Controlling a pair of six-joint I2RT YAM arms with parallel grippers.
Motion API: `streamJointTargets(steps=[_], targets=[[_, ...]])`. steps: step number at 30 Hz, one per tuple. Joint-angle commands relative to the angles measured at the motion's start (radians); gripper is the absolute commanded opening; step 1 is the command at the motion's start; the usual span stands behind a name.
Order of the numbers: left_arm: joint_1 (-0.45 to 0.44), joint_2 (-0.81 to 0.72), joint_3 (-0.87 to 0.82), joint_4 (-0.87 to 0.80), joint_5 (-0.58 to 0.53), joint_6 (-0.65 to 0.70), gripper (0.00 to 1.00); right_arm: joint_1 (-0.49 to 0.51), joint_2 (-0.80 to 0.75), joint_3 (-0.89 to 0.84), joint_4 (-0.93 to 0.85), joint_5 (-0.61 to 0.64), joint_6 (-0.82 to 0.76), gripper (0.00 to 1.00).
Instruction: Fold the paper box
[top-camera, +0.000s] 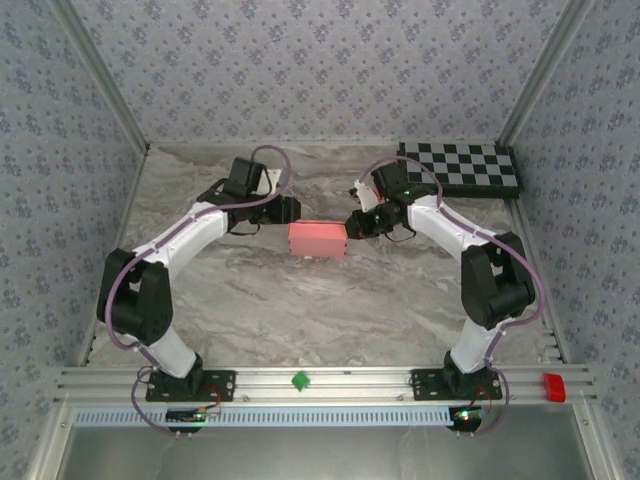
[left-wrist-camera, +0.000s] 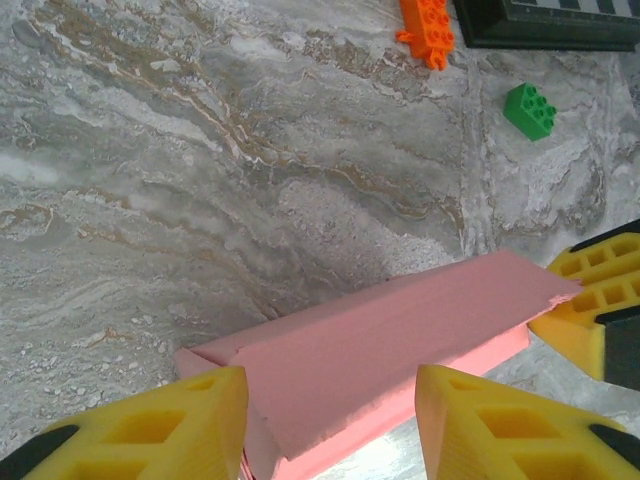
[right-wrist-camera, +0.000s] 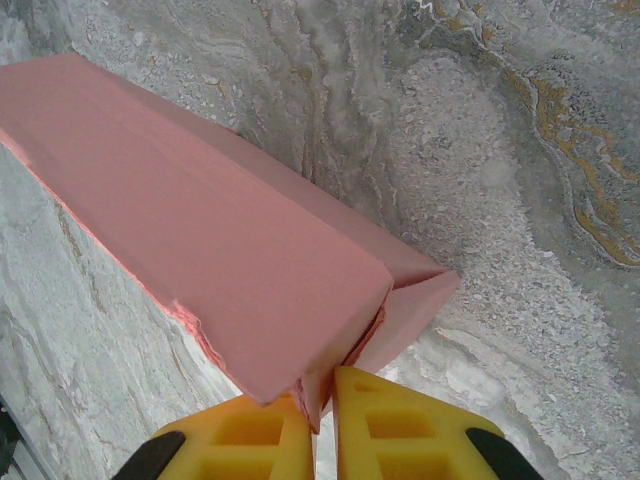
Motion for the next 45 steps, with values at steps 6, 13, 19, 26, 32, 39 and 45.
streamJointTargets(steps=[6,13,19,26,32,39,45], targets=[[-0.006,0.033,0.019,-0.074,-0.002,0.009,0.46,0.011,0.011,0.007,-0.046,0.025,0.007,0.14],[-0.006,0.044,0.014,-0.084,-0.009,0.009,0.45,0.012,-0.014,0.004,-0.042,0.028,0.003,0.22],[-0.006,0.053,0.011,-0.082,-0.011,0.001,0.45,0.01,-0.048,-0.012,-0.018,0.012,0.001,0.36],[-0.006,0.054,0.011,-0.079,-0.01,0.001,0.45,-0.004,-0.099,-0.041,0.046,-0.055,0.017,0.47],[-0.006,0.055,0.009,-0.079,-0.01,0.0,0.45,-0.015,-0.112,-0.047,0.101,-0.115,0.049,0.48],[-0.005,0.053,0.004,-0.077,-0.009,0.001,0.44,-0.024,-0.067,-0.007,0.091,-0.108,0.088,0.48],[-0.005,0.045,-0.009,-0.07,-0.007,-0.001,0.44,-0.031,-0.03,0.003,0.082,-0.079,0.121,0.46]])
